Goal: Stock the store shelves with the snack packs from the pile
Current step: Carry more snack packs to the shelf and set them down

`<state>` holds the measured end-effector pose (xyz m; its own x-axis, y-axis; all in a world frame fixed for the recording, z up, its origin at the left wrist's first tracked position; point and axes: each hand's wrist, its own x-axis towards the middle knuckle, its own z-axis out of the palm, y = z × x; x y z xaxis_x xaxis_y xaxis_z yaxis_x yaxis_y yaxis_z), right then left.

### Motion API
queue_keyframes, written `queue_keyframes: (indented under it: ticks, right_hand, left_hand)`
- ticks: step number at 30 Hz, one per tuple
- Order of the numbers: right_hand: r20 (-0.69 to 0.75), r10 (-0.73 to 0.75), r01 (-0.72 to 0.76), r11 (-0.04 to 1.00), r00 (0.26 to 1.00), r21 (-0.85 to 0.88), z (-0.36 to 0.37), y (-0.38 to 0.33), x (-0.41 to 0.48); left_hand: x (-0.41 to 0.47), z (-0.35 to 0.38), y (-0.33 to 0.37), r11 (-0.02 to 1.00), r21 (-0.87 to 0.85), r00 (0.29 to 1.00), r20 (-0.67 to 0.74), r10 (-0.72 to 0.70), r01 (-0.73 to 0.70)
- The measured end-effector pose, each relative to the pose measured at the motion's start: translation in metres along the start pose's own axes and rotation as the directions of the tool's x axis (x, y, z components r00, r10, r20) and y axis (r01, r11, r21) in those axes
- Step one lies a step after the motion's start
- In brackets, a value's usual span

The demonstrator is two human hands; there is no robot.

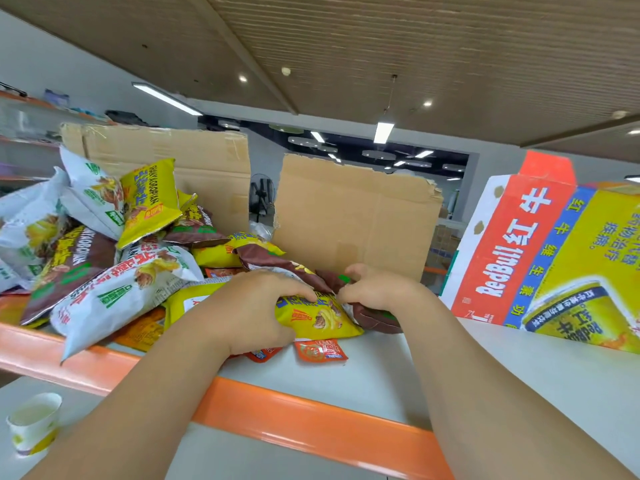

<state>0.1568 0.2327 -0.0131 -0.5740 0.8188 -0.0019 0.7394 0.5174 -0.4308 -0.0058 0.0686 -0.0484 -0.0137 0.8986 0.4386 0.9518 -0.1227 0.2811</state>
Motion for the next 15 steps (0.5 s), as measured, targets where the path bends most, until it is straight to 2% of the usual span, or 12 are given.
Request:
queue_keyframes:
  ticks: [4, 7, 9, 12, 15]
  right_hand:
    - [-0.005, -0.007, 0.007, 1.000, 1.000, -0.024, -0.003, 0.003, -0.002]
    - [-0.026, -0.130, 0.131, 0.990, 0.991, 0.060, -0.018, 0.012, -0.006]
    - [0.004, -0.190, 0.188, 0.978, 0.982, 0.095, -0.035, 0.013, -0.016]
    - [0.134, -0.190, 0.199, 0.978, 0.973, -0.059, -0.053, 0.019, -0.034]
    - [0.258, -0.067, 0.145, 0.944, 0.964, -0.297, -0.047, 0.029, -0.055]
  left_hand:
    - [-0.001, -0.002, -0.002, 0.986, -0.165, 1.000, 0.016, 0.005, -0.002]
    - [-0.002, -0.002, 0.002, 0.948, -0.317, 0.997, 0.073, 0.035, -0.010]
    - [-0.002, -0.001, 0.003, 0.946, -0.323, 0.996, 0.083, 0.039, -0.010]
    - [-0.001, 0.001, 0.000, 0.948, -0.316, 0.996, 0.070, 0.058, -0.033]
    - [-0.002, 0.000, -0.003, 0.951, -0.307, 0.995, 0.075, 0.068, -0.041]
